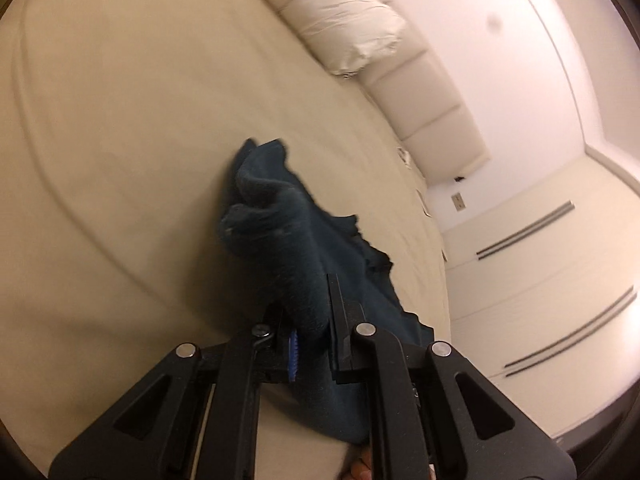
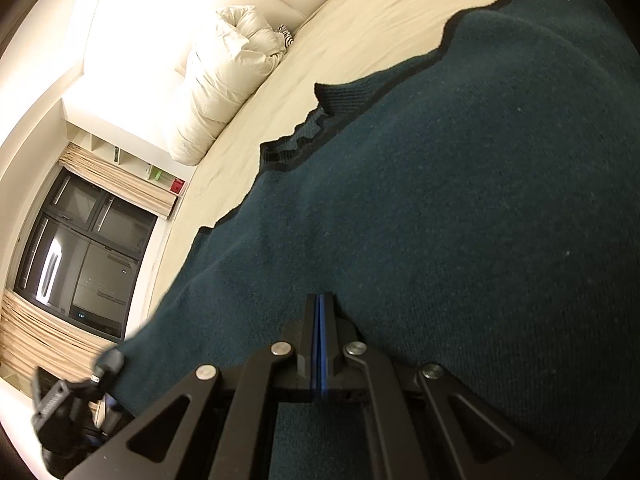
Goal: Fold small clothes
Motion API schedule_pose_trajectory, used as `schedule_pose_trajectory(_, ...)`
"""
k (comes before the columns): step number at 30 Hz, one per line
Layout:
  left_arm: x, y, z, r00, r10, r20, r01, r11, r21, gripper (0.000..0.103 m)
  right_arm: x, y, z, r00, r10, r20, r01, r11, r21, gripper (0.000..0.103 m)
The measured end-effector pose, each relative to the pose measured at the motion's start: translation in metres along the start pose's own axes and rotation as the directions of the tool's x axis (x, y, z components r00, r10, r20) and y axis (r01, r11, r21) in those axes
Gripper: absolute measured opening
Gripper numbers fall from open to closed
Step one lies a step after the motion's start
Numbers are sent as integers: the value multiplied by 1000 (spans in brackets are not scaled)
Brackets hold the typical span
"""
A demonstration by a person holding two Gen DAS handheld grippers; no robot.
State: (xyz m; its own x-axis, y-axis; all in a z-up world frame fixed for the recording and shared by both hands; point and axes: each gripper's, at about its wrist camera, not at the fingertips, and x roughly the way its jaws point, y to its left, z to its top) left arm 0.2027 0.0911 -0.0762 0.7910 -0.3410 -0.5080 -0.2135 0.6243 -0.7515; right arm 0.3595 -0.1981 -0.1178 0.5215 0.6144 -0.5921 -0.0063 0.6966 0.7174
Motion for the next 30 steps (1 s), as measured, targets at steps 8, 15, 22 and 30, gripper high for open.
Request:
schedule_pose_trajectory(8,8,22,11,1000,26,-11,-26,997,-67,7,-2,-5,2,999,31,-9,-31,999,21,0)
schedule_pose_trajectory(15,16,-10,15,1000,3,-11,-2,998,61,7,-16,10,15,985,153,-81,-150,988,39,64)
schedule_pose_trajectory(22,67,-142,-42,994,-1,-107,62,815,576,7,-63,-21,69,940,341,11,-336,922,192,85)
schedule_pose_trajectory(30,107,-157,-155,981,76,-180,105,571,814,7,-44,-45,85,909,403,-106,-371,899,234,90)
